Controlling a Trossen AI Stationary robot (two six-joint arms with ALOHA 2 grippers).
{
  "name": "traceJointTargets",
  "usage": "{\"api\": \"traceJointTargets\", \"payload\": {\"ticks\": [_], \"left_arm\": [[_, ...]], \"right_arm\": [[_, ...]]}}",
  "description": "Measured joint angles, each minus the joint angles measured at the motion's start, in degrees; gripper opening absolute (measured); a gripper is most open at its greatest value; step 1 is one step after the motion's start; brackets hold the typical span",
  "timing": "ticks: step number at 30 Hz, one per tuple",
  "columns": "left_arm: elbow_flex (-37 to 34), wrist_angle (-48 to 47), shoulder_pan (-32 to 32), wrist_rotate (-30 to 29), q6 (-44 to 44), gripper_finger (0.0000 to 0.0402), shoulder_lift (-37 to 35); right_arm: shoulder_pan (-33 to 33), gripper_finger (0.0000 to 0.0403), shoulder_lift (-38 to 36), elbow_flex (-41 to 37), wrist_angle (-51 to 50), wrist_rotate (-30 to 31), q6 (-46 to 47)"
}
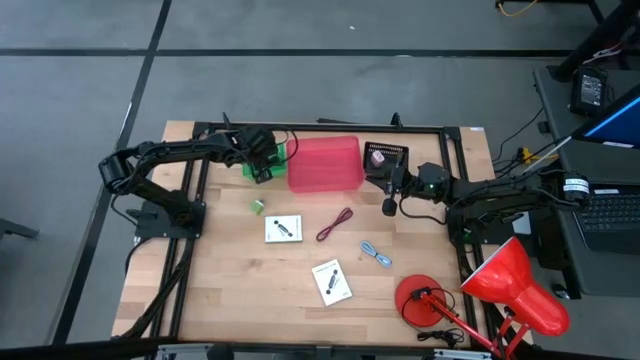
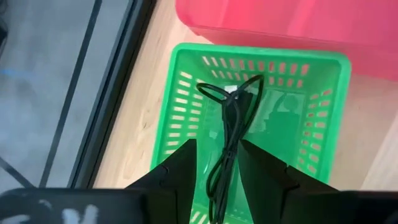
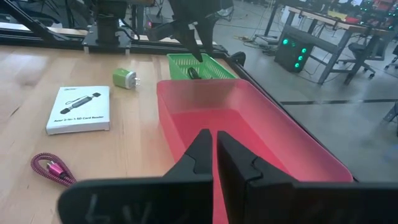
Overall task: Pick and place items into bin
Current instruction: Put the green charger adapter into the black bin
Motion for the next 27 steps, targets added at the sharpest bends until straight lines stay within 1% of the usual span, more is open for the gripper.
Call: {"api": "traceJointTargets", "payload": {"ticks": [6,11,15,17,19,21,23,25,27], "left_arm": [[4.0,-3.49,-2.7,-0.52,0.28,0.01,-1.77],[5.6,-3.84,-6.35,1.64,-0.14,0.009,-5.79],[5.6,-4.29,-9.4,1.74,-0.75,0.0077,-9.72],[5.6,-4.3,-11.08,1.96,-2.74,0.0067,-11.48],[5.39,-4.12,-12.82,3.63,-5.65,0.0056,-12.98],[4.33,-3.81,-14.69,5.77,-7.57,0.0042,-14.44],[2.69,-4.07,-16.59,6.19,-9.41,0.0025,-15.32],[1.17,-4.01,-18.63,4.55,-12.35,0.0008,-16.12],[-0.22,-3.92,-20.86,1.76,-15.65,0.0004,-16.8]], "right_arm": [[0.0,0.0007,0.0,0.0,0.0,0.0,0.0],[0.0,0.0007,0.0,0.0,-0.01,0.02,0.0],[0.0,0.0007,0.0,0.0,-0.02,0.02,0.01],[0.0,0.0007,0.0,0.0,-0.02,0.02,0.02],[0.0,0.0007,0.0,0.0,-0.02,0.02,0.1],[0.0,0.0007,0.0,0.0,-0.02,0.04,0.17],[0.0,0.0007,0.0,0.0,-0.02,0.04,0.17],[0.02,0.0007,0.0,0.0,-0.03,0.04,0.2],[0.02,0.0007,0.0,0.0,-0.04,0.03,1.04]]}}
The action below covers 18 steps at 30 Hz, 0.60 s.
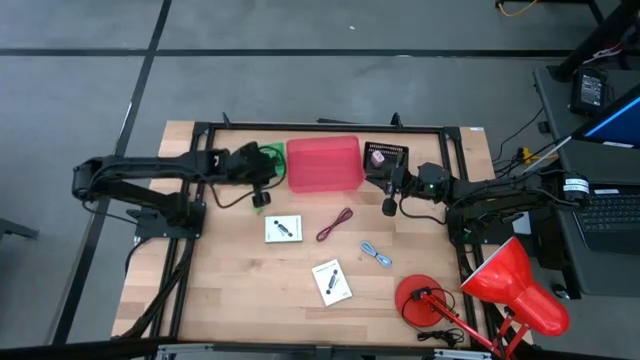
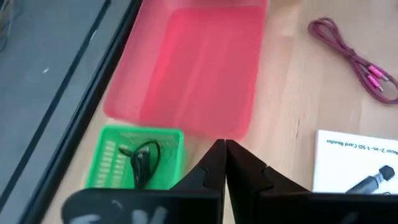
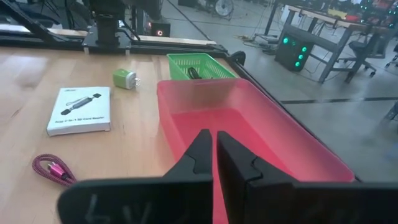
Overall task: Pick and place items into bin
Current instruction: Put the green charger adapter into the black bin
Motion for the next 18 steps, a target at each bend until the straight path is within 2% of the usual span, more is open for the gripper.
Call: {"api": "traceJointTargets", "payload": {"ticks": [4,13,18], "left_arm": [[-1.83,-1.19,-4.75,-3.27,-4.68,0.0003,-0.29],[-3.97,-8.75,-13.66,-4.19,-21.88,0.0003,-0.3],[-4.61,-13.59,-15.94,-9.65,-29.89,0.0007,-0.3]], "right_arm": [[0.0,0.0007,0.0,0.0,-0.73,0.01,2.57],[0.0,0.0007,0.57,0.0,-4.9,-0.01,5.57],[0.02,0.0007,1.89,0.0,-4.57,0.01,6.5]]}}
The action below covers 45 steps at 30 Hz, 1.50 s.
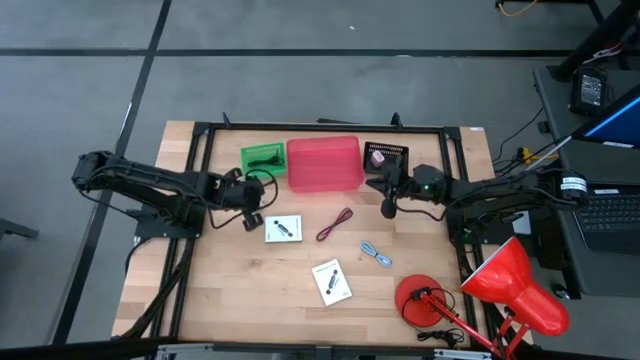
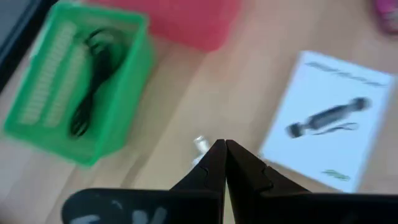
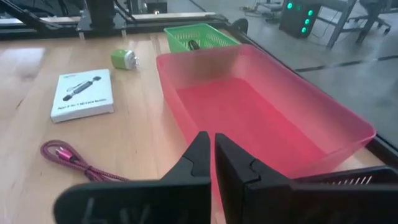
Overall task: Pick and place items into bin
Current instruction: Put the green charger adapter into the black bin
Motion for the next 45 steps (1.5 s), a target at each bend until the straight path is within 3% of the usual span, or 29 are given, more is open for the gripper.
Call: {"api": "traceJointTargets", "payload": {"ticks": [4,21,34,45], "left_arm": [[0.0,-2.94,-0.19,-2.63,-6.19,0.003,0.02],[0.0,-2.65,-0.21,-0.11,-16.84,0.0187,5.03],[0.0,-2.58,-0.19,4.14,-21.71,0.0199,15.48],[0.0,0.26,0.16,4.96,-22.4,0.0198,18.53]], "right_arm": [[0.0,0.0007,1.27,0.0,0.69,0.0,0.17],[0.0,0.0007,2.83,0.0,3.32,-0.02,0.2],[0.0,0.0007,2.83,0.0,3.5,-0.02,1.53],[0.0,0.0007,2.83,0.0,3.85,-0.04,1.68]]}}
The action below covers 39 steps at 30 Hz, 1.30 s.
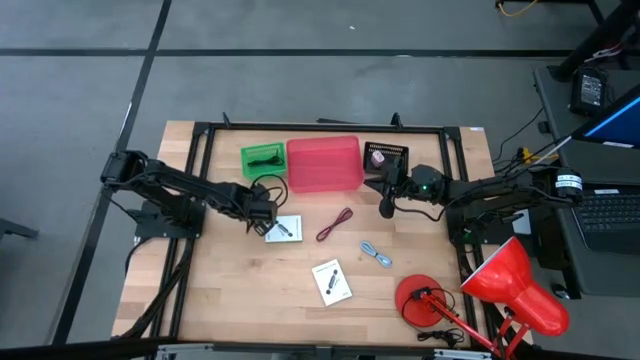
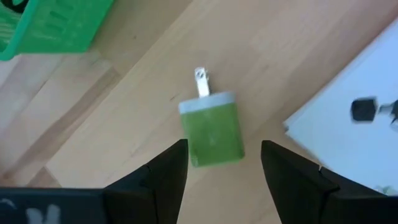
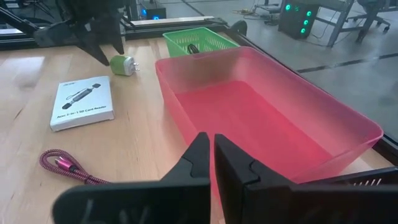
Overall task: Pick and place items into bin
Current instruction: Put the green charger adapter into the black bin
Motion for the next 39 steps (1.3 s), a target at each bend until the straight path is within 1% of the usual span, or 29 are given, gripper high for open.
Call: {"api": "traceJointTargets", "payload": {"ticks": [3,11,19,32,39], "left_arm": [[0.02,1.49,0.71,-0.11,0.04,0.02,0.0],[0.02,1.43,3.01,0.08,0.04,0.0197,0.0],[0.02,1.43,3.42,0.57,-0.48,0.0195,0.05],[0.0,1.17,3.41,0.57,-0.36,0.0194,5.79],[0.0,1.18,3.43,0.68,1.77,0.0194,6.4]], "right_arm": [[0.02,0.0007,0.0,0.0,0.07,0.0,0.02],[0.04,0.0007,0.0,0.0,0.09,0.0,0.02],[0.04,0.0007,0.0,0.0,0.09,-0.02,0.02],[0.11,0.0007,0.0,0.0,0.07,-0.02,0.04],[0.11,0.0007,0.0,0.0,0.07,-0.02,0.04]]}}
